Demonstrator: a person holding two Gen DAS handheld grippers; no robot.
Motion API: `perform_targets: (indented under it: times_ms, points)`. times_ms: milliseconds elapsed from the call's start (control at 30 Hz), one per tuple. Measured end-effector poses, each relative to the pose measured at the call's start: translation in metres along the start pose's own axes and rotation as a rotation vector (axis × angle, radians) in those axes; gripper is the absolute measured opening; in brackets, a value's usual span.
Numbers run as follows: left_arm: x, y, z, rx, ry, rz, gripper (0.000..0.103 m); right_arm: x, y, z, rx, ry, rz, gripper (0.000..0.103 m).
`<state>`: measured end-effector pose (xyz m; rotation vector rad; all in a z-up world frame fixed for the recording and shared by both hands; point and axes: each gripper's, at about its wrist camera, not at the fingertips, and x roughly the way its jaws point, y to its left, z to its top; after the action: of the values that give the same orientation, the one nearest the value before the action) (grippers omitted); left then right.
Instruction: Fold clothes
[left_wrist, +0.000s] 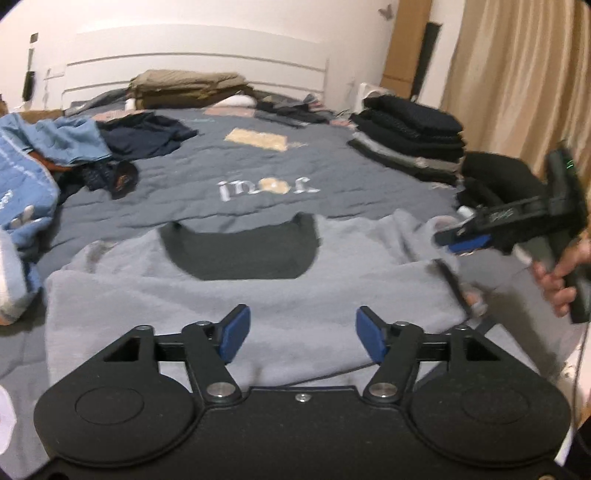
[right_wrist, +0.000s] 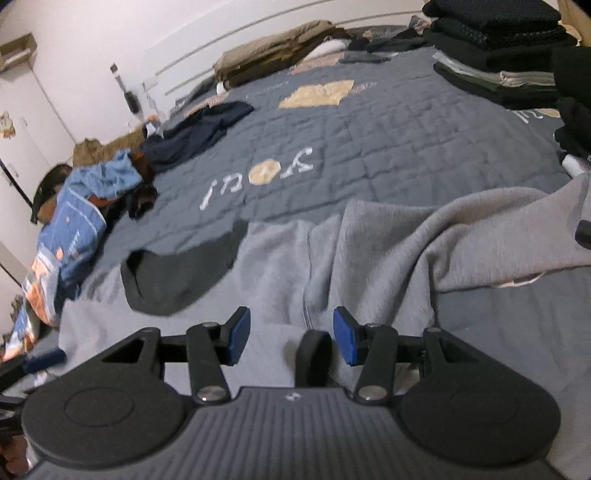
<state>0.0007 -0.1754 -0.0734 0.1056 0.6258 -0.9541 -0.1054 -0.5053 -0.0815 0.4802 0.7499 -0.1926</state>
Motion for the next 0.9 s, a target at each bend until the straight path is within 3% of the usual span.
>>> perform_targets:
  times_ms: [133,300,600,900]
  points:
    - [0.007,-0.009,-0.012,0.036,-0.009,-0.055,0.075,0.01,-0.006,-0.007,0.002,0.035,-0.035,0.049]
    - [0.016,-0.013,-0.017,0.02,0.032,-0.06,0.075,0.016,-0.014,-0.014,0.009,0.049,-0.052,0.049]
    - [0.009,-0.02,-0.011,-0.052,-0.003,-0.168,0.076,-0.008,-0.042,-0.008,0.077,-0.034,-0.079,0.049]
    - [0.012,-0.054,-0.009,-0.002,0.001,-0.254,0.083,-0.028,-0.079,-0.005,0.146,-0.104,-0.189,0.049]
